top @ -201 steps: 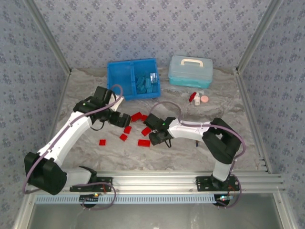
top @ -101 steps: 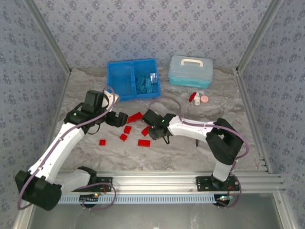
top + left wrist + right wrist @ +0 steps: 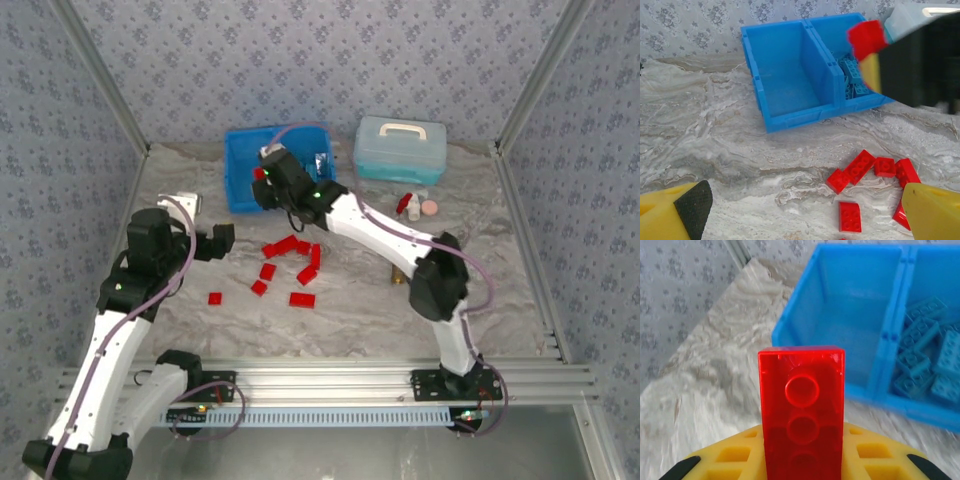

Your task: Sort the legos into containers by color

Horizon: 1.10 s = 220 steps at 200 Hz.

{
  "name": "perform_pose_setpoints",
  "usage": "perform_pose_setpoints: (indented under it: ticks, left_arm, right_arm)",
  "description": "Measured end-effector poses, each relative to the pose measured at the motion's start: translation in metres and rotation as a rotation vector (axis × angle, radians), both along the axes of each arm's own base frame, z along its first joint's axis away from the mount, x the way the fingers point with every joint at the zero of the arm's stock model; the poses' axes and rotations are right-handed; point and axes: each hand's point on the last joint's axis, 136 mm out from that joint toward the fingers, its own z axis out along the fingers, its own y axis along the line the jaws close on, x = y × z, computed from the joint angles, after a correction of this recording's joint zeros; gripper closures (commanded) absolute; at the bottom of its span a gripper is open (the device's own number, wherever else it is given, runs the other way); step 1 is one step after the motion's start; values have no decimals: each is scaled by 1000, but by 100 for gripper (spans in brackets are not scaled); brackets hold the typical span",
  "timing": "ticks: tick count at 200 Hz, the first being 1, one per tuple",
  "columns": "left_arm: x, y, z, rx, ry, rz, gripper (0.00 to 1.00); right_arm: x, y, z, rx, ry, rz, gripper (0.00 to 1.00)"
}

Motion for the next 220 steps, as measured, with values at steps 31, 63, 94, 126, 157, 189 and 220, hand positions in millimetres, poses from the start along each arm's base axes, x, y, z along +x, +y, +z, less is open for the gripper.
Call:
perform_pose_setpoints:
  ticks: [31, 63, 94, 126, 157, 189, 220]
  left_arm:
    - [1, 2, -2, 6, -1, 14, 1]
    - [0, 3, -4, 1, 4, 17, 1]
    - [0, 3, -4, 0, 2, 17, 1]
    - [0, 3, -4, 1, 2, 17, 1]
    - [0, 3, -4, 1, 2, 17, 1]
    - [0, 3, -4, 1, 3, 17, 1]
    - [0, 3, -4, 1, 3, 17, 1]
  right_arm:
    - [41, 33, -36, -7, 1, -15, 70]
    - [66, 48, -73, -22, 7, -24, 70]
    - [80, 52, -96, -24, 10, -36, 70]
    - [95, 58, -112, 3, 1, -45, 70]
    - [103, 57, -133, 15, 22, -62, 68]
    - [108, 54, -147, 28, 51, -72, 51]
    - [109, 57, -136, 59, 46, -63, 48]
